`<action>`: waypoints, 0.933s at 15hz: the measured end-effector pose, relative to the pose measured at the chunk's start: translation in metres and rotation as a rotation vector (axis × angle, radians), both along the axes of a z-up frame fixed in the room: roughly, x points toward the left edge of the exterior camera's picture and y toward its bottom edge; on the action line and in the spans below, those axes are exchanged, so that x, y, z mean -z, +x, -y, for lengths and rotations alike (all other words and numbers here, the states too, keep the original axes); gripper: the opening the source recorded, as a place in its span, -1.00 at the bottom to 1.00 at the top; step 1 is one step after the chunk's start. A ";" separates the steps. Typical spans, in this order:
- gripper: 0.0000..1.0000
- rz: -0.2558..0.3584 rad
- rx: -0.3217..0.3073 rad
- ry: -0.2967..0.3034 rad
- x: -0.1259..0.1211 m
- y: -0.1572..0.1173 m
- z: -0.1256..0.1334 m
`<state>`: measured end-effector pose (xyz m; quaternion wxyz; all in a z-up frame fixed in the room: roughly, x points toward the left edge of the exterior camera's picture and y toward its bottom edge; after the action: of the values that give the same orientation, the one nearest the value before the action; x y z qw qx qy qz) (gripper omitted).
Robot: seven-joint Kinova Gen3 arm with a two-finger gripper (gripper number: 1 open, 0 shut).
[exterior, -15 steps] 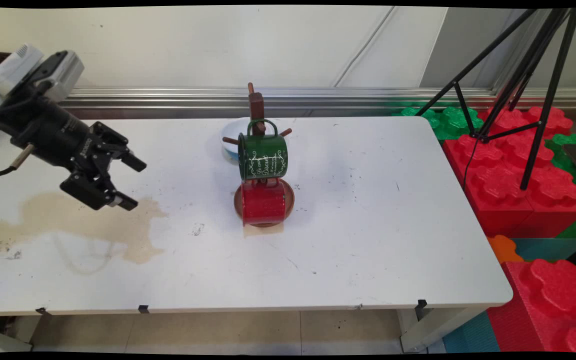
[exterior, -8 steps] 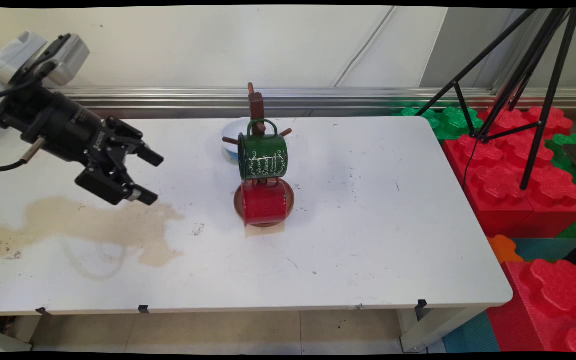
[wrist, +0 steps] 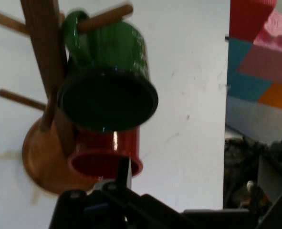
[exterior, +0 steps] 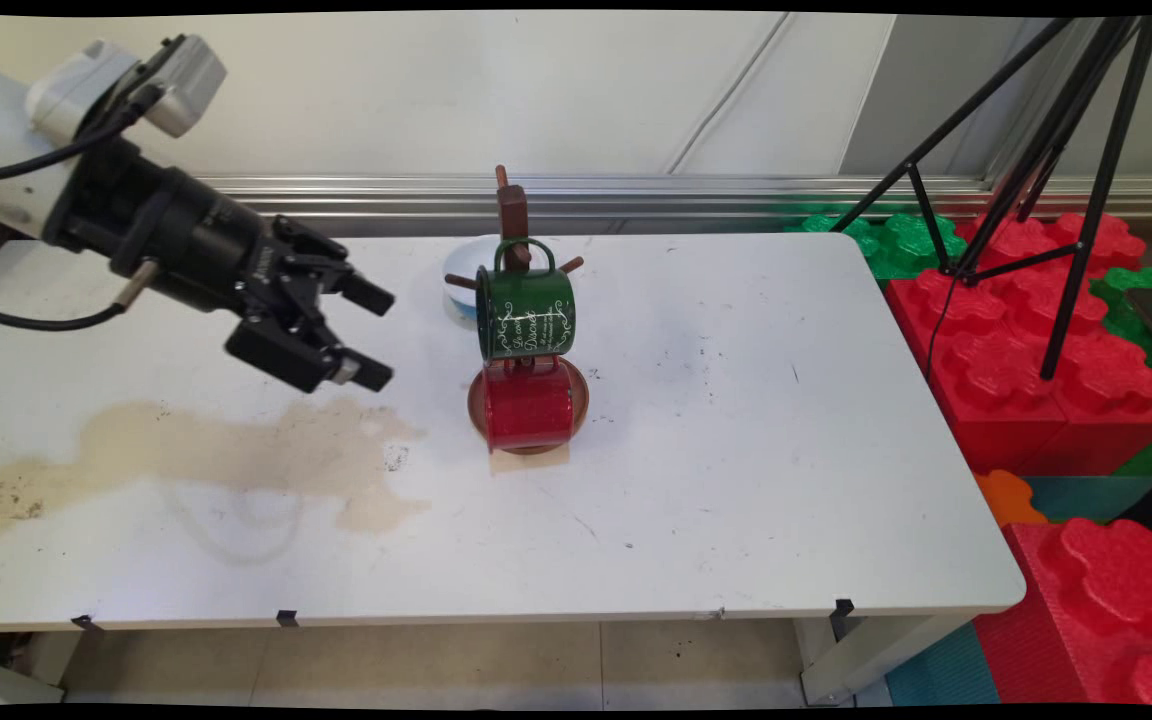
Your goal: Pick up the green mug from the rack
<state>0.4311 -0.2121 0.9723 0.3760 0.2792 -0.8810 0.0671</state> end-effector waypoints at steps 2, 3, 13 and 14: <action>1.00 -0.021 -0.008 -0.007 0.004 -0.008 0.003; 1.00 -0.029 -0.012 -0.009 0.008 -0.012 0.004; 1.00 -0.063 -0.037 -0.030 0.035 -0.036 0.014; 1.00 -0.068 -0.043 -0.033 0.039 -0.039 0.015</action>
<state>0.3923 -0.2266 0.9335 0.4088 0.2938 -0.8603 0.0803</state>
